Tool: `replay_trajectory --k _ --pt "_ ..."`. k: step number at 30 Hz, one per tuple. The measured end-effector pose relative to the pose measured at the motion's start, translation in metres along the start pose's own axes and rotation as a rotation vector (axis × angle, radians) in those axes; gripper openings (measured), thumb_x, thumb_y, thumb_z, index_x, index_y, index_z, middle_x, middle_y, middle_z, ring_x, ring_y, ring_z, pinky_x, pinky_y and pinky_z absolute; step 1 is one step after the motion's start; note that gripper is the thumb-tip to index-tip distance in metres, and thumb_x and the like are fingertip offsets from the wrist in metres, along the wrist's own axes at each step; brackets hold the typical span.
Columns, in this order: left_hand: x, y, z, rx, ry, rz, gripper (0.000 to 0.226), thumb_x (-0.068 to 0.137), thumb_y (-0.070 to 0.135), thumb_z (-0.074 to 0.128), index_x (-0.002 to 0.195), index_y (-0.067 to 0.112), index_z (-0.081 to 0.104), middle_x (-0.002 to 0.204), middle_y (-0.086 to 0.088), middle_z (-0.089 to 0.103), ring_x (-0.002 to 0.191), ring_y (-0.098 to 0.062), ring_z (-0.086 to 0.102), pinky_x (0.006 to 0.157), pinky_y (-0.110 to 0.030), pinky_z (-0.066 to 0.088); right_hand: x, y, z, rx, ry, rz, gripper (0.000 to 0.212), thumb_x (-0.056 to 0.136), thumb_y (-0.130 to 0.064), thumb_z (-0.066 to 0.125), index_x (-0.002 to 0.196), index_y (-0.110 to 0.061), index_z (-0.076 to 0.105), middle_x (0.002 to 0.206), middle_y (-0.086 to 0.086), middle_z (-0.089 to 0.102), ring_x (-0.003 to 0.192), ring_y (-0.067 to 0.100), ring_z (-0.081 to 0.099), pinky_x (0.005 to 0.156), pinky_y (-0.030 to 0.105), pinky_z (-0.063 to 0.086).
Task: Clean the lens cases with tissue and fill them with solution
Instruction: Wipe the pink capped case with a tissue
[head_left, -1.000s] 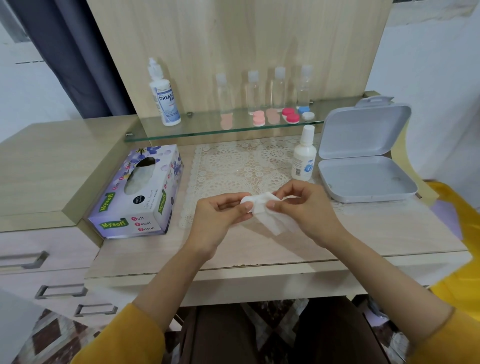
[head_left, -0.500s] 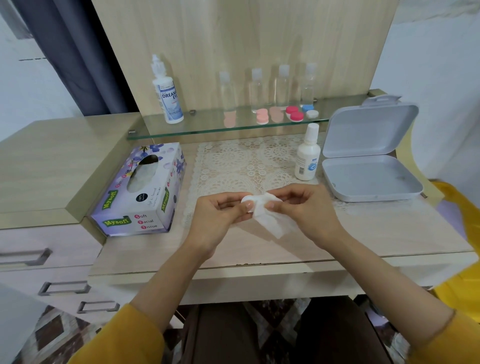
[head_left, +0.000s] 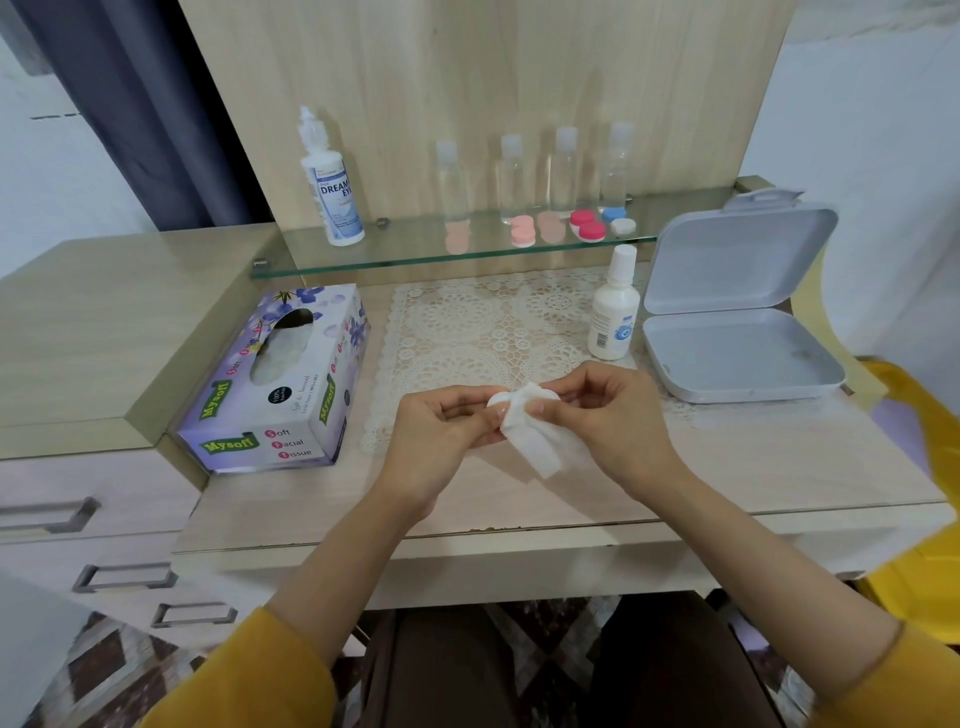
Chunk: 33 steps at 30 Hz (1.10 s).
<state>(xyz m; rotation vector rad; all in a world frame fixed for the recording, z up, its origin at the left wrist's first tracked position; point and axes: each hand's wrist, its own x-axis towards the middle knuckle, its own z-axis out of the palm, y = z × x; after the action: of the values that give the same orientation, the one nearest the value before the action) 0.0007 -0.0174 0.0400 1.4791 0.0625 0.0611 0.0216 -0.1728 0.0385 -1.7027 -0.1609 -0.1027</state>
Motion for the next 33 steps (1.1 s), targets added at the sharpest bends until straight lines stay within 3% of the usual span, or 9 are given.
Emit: replay_trajectory --k 7,13,18,20,22,26,28,33 --pt "0.003 -0.001 -0.004 -0.001 -0.050 -0.029 0.014 0.080 -0.003 0.063 0.093 0.002 0.067 0.081 -0.009 0.072 0.076 -0.018 0.070 0.069 -0.018 0.054 0.001 0.004 -0.006 -0.007 -0.027 -0.059 0.027 0.078 -0.004 0.069 0.060 -0.023 0.064 0.055 -0.013 0.060 0.054 0.001 0.051 0.056 0.012 0.041" --pt "0.008 0.001 -0.010 -0.025 -0.121 -0.101 0.030 0.071 0.022 0.063 0.093 0.001 0.066 0.086 -0.011 0.072 0.077 -0.024 0.070 0.071 -0.022 0.056 -0.002 0.008 -0.011 0.058 -0.108 -0.045 0.031 0.078 0.007 0.065 0.080 -0.024 0.069 0.089 -0.010 0.069 0.082 0.007 0.065 0.079 0.022 0.051" --pt "0.013 0.006 -0.013 -0.035 -0.166 -0.128 0.024 0.069 0.013 0.067 0.092 0.004 0.068 0.092 -0.014 0.070 0.083 -0.021 0.070 0.074 -0.022 0.055 0.001 0.008 -0.013 0.048 -0.112 -0.046 0.041 0.074 0.007 0.068 0.097 -0.026 0.066 0.094 0.000 0.068 0.073 0.012 0.058 0.077 0.022 0.050" --pt "0.015 0.008 -0.014 0.102 -0.177 -0.113 0.024 0.069 0.012 0.070 0.093 0.012 0.070 0.095 -0.010 0.071 0.090 -0.018 0.068 0.085 -0.026 0.053 0.003 0.007 -0.016 0.002 -0.084 -0.029 0.034 0.074 0.004 0.070 0.097 -0.021 0.067 0.090 -0.002 0.067 0.069 0.008 0.055 0.073 0.018 0.048" --pt "0.017 0.009 -0.016 0.282 -0.161 -0.060 0.019 0.076 0.009 0.070 0.092 0.019 0.070 0.095 -0.007 0.072 0.089 -0.013 0.067 0.085 -0.030 0.050 0.005 0.006 -0.019 -0.035 -0.047 -0.025 0.020 0.075 0.002 0.070 0.085 -0.016 0.069 0.084 -0.002 0.066 0.071 0.007 0.057 0.071 0.017 0.047" --pt "0.026 0.003 -0.017 0.633 -0.141 0.207 0.022 0.077 0.008 0.070 0.084 0.028 0.068 0.095 0.008 0.063 0.087 -0.003 0.060 0.081 -0.015 0.048 0.007 0.009 -0.026 -0.066 0.044 -0.017 0.015 0.077 -0.005 0.070 0.069 -0.017 0.066 0.070 0.003 0.064 0.069 0.018 0.056 0.069 0.030 0.044" --pt "0.032 -0.006 -0.018 0.864 -0.159 0.310 0.019 0.078 0.016 0.071 0.094 0.027 0.069 0.097 0.008 0.057 0.091 -0.007 0.052 0.084 -0.018 0.040 0.008 0.010 -0.027 -0.057 0.082 -0.036 0.015 0.079 -0.008 0.070 0.069 -0.019 0.066 0.064 0.001 0.059 0.065 0.018 0.051 0.066 0.030 0.042" --pt "0.040 -0.021 -0.019 1.181 -0.146 0.319 0.027 0.081 0.032 0.066 0.108 0.027 0.067 0.101 0.007 0.057 0.099 -0.013 0.044 0.091 -0.033 0.034 0.010 0.011 -0.029 -0.121 0.135 -0.091 0.011 0.080 -0.018 0.069 0.071 -0.023 0.066 0.048 -0.006 0.041 0.046 0.003 0.035 0.050 0.013 0.031"
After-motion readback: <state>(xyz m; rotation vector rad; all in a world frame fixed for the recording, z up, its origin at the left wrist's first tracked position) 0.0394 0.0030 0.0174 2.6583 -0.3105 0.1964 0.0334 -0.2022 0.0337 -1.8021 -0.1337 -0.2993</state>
